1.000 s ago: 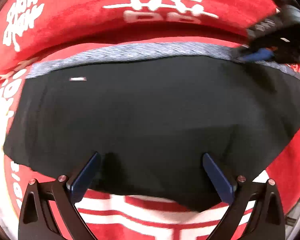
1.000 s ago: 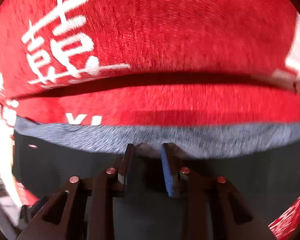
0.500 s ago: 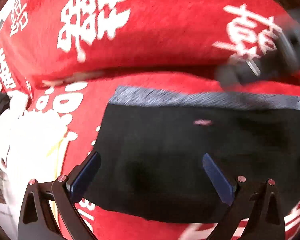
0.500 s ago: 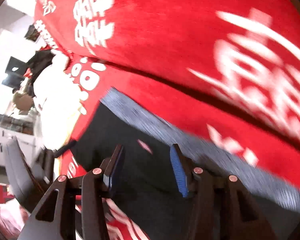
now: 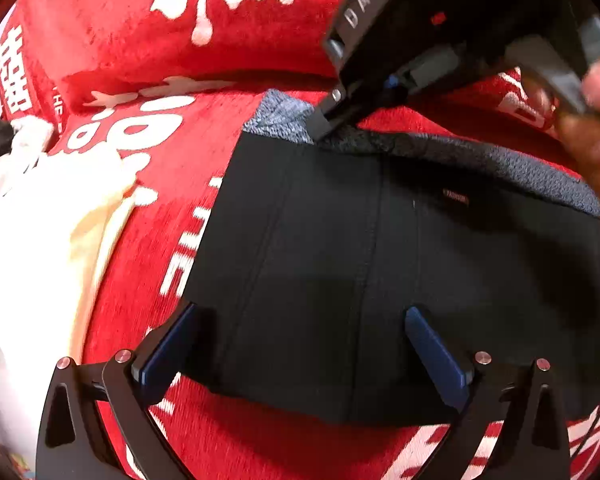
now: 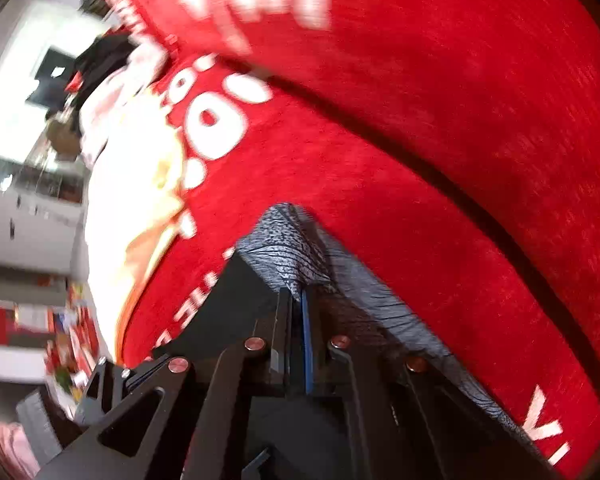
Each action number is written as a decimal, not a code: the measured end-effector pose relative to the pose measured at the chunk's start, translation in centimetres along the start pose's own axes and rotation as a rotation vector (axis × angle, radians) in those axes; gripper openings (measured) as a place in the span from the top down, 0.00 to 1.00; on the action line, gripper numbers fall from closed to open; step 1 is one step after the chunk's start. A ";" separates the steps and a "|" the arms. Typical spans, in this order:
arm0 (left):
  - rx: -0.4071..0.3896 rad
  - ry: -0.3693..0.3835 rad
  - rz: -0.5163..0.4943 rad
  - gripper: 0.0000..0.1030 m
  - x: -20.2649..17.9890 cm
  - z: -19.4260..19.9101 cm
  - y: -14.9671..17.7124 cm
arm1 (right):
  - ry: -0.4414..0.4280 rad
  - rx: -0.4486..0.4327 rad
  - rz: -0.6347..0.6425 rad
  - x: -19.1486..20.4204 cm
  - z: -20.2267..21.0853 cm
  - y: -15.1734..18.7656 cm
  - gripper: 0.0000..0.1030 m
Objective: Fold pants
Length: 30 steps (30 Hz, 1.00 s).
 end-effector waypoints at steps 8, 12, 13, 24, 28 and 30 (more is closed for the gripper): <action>0.025 0.009 -0.034 0.00 -0.2 0.4 -0.3 | 0.171 -0.053 -0.133 -2.1 -0.4 -0.5 0.52; 0.075 0.027 -0.055 0.00 -0.5 1.4 -0.4 | 0.227 -0.098 -0.152 -2.7 4.2 2.7 0.37; 0.089 0.030 -0.062 0.00 -0.6 1.5 -0.4 | 0.240 -0.115 -0.166 -2.9 5.6 4.2 0.34; 0.184 0.036 -0.150 0.00 -6.2 5.2 0.3 | 0.264 -0.212 -0.512 -7.4 16.6 25.0 0.31; 0.179 0.041 -0.222 0.00 -10.7 7.1 0.8 | 0.248 -0.243 -0.624 -8.7 18.4 31.6 0.31; 0.177 0.048 -0.252 0.00 -12.9 7.9 1.1 | 0.238 -0.257 -0.668 -9.3 19.4 34.7 0.31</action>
Point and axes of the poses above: each gripper's, at about its wrist camera, not at the fingertips, and z roughly against the way its jaws point, x to its left, y to its underside, the point moved 4 cm from there along -z, roughly the way its jaws point, and after that the axes turned 8 degrees about -y, right-handed, at the moved point
